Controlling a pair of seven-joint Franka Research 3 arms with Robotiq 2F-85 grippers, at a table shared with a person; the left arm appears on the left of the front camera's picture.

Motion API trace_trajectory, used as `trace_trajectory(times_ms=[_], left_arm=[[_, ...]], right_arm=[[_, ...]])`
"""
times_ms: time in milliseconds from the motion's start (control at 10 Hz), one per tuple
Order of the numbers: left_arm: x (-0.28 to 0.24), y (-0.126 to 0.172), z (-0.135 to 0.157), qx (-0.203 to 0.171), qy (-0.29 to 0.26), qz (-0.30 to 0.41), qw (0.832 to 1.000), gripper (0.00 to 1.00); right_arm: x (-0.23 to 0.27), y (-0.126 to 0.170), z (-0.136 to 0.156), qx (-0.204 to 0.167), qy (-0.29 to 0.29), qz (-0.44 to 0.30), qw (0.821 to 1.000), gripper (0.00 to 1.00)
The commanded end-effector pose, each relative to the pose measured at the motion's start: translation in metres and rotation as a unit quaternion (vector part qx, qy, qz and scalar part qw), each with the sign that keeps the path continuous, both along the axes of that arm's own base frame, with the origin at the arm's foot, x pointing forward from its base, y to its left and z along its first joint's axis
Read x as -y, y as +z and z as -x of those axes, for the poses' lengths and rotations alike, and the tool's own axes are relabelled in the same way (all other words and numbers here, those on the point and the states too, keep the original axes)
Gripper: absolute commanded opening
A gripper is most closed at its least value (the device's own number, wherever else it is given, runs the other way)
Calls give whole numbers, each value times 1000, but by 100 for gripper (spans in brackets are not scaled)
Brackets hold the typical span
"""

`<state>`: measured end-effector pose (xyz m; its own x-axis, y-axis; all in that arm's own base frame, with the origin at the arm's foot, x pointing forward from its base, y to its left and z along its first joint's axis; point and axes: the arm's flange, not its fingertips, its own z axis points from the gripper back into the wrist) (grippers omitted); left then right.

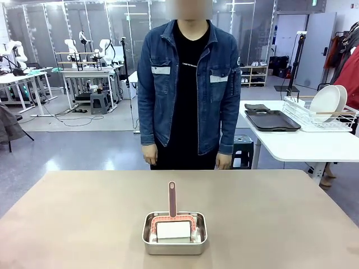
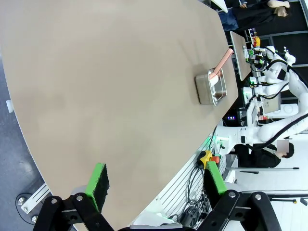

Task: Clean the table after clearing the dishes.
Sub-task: Place the Lint Roller back on top of the Airtight Container.

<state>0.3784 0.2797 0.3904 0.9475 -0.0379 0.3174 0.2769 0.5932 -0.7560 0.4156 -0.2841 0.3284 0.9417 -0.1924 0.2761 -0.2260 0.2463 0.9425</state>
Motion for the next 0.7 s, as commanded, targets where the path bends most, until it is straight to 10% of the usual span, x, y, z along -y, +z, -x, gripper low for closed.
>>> trace_trajectory(times_ms=[0,600], left_arm=[[0,0,3,2,-2,4,1000,100],[0,0,3,2,-2,4,1000,100]], right_arm=[[-3,3,2,0,2,0,1000,100],[-3,3,2,0,2,0,1000,100]])
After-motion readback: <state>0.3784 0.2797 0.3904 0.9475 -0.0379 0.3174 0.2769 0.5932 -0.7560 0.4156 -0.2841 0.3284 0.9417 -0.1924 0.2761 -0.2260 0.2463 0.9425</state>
